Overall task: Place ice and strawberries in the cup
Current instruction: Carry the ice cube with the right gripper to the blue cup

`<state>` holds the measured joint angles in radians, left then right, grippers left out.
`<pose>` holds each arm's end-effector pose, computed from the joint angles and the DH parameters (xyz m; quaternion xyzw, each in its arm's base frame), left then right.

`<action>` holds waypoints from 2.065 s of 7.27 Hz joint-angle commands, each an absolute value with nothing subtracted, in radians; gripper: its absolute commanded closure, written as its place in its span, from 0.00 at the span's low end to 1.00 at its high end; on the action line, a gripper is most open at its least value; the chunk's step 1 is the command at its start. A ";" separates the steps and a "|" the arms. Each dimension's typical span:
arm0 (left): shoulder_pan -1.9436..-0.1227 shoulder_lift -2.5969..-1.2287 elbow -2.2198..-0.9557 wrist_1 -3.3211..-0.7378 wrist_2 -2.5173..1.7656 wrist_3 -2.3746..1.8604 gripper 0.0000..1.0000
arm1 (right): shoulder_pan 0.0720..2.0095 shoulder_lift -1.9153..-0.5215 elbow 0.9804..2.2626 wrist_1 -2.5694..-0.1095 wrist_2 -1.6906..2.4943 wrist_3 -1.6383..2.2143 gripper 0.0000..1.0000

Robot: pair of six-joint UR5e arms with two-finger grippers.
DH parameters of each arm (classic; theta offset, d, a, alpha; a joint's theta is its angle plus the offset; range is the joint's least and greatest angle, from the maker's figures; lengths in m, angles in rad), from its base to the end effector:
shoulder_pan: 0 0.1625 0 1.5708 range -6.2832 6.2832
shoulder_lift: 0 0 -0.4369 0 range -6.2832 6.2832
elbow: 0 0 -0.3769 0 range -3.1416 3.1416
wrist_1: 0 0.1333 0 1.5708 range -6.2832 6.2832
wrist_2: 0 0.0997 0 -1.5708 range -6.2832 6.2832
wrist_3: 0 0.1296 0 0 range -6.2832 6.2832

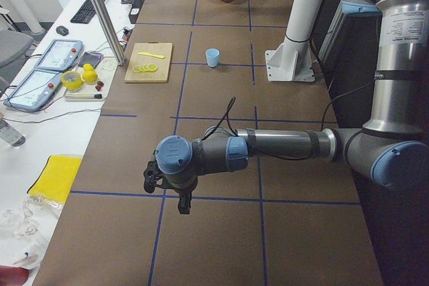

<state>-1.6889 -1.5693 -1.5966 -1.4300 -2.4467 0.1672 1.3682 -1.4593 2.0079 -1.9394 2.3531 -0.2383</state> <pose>-0.0884 -0.4583 0.6842 0.0080 0.4266 -0.0025 0.9044 -0.0565 -0.4833 0.4727 0.0899 -0.3782 -0.2348 0.8910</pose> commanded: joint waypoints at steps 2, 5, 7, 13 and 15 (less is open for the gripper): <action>-1.689 -1.571 -1.594 -1.433 -2.453 0.167 0.00 | 1.278 -1.234 1.979 -1.979 2.387 0.083 1.00; -1.689 -1.572 -1.594 -1.433 -2.453 0.166 0.00 | 1.078 -1.054 1.970 -1.965 2.376 0.499 1.00; -1.687 -1.572 -1.592 -1.433 -2.453 0.166 0.00 | 0.910 -0.939 1.964 -1.963 2.288 0.743 1.00; -1.687 -1.572 -1.588 -1.433 -2.453 0.164 0.00 | 0.543 -0.786 1.772 -1.782 1.935 1.114 1.00; -1.687 -1.572 -1.588 -1.433 -2.453 0.164 0.00 | 0.523 -0.729 1.671 -1.779 1.918 1.112 1.00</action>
<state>-1.6874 -1.5723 -1.5877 -1.4327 -2.4529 0.1648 0.5403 -0.7577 1.7270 -1.7825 1.9338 1.1117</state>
